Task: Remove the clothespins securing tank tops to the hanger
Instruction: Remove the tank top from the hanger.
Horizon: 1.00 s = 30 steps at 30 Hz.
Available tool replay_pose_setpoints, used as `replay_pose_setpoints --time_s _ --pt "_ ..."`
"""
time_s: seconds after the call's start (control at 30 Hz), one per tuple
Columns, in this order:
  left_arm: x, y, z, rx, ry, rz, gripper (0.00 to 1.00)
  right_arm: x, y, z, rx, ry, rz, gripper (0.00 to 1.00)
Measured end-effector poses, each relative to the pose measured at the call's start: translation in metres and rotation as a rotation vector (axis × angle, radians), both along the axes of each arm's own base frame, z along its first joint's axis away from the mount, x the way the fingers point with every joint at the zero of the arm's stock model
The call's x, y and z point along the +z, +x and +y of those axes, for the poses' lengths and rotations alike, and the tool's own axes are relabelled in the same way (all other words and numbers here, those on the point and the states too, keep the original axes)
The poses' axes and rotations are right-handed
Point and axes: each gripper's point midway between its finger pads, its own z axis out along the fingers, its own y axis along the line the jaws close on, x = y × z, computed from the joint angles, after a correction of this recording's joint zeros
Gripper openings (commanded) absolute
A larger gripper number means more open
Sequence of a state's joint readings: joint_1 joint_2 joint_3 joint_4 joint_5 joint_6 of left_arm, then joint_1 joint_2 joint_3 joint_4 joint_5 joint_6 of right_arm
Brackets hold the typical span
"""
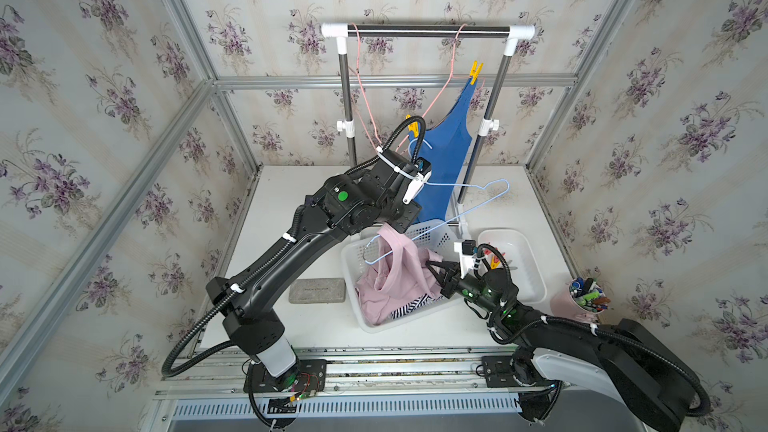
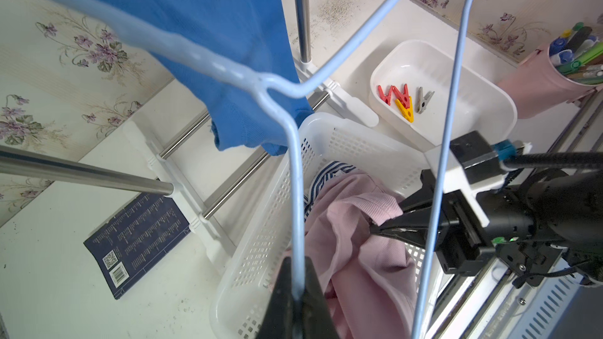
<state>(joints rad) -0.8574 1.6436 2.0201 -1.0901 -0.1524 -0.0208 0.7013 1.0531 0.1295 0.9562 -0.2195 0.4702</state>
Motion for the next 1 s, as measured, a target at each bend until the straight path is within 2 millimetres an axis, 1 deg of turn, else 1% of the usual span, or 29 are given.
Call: replay_pose_setpoints --time_s 0.03,0.07,0.1,0.17,0.2,0.23,0.37,0.47,0.53,0.63,0.67,0.73,0.87,0.93,1.0 --pt "-0.001 0.000 0.001 0.007 -0.007 -0.001 0.00 0.010 -0.001 -0.003 -0.009 0.011 -0.030 0.38" --pt "-0.002 0.000 0.002 0.015 -0.013 -0.004 0.00 0.020 -0.002 -0.006 -0.020 0.017 -0.063 0.51" --pt "-0.003 0.002 0.003 0.022 -0.015 -0.007 0.00 0.029 -0.004 -0.010 -0.027 0.026 -0.091 0.61" --pt "-0.004 0.006 0.003 0.038 -0.023 -0.012 0.00 0.046 -0.009 -0.020 -0.056 0.032 -0.155 0.78" --pt "-0.004 0.008 0.004 0.046 -0.026 -0.012 0.00 0.052 -0.011 -0.024 -0.068 0.033 -0.177 0.83" --pt "-0.004 0.009 0.004 0.052 -0.032 -0.013 0.00 0.060 -0.014 -0.029 -0.082 0.035 -0.205 0.85" --pt "-0.001 0.014 0.003 0.072 -0.059 -0.021 0.00 0.082 -0.022 -0.041 -0.108 0.037 -0.275 0.86" --pt "0.002 0.018 0.003 0.085 -0.071 -0.031 0.00 0.090 -0.026 -0.040 -0.092 0.028 -0.284 0.85" --pt "0.002 0.020 0.003 0.094 -0.069 -0.035 0.00 0.093 -0.029 -0.036 -0.061 0.023 -0.286 0.83" --pt "0.001 0.022 0.004 0.103 -0.068 -0.035 0.00 0.103 -0.033 -0.021 0.023 0.014 -0.281 0.77" --pt "0.001 0.022 0.004 0.103 -0.069 -0.034 0.00 0.106 -0.033 -0.014 0.059 0.008 -0.274 0.76" --pt "0.001 0.021 0.004 0.101 -0.075 -0.029 0.00 0.109 -0.031 -0.001 0.112 -0.001 -0.256 0.76" --pt "-0.001 0.019 0.000 0.094 -0.094 -0.007 0.00 0.099 -0.031 0.019 0.184 -0.031 -0.218 0.75" --pt "-0.002 0.019 -0.001 0.096 -0.102 -0.002 0.00 0.103 -0.029 0.029 0.204 -0.046 -0.219 0.75" --pt "-0.001 0.019 -0.002 0.098 -0.108 -0.002 0.00 0.112 -0.023 0.036 0.198 -0.064 -0.229 0.74"
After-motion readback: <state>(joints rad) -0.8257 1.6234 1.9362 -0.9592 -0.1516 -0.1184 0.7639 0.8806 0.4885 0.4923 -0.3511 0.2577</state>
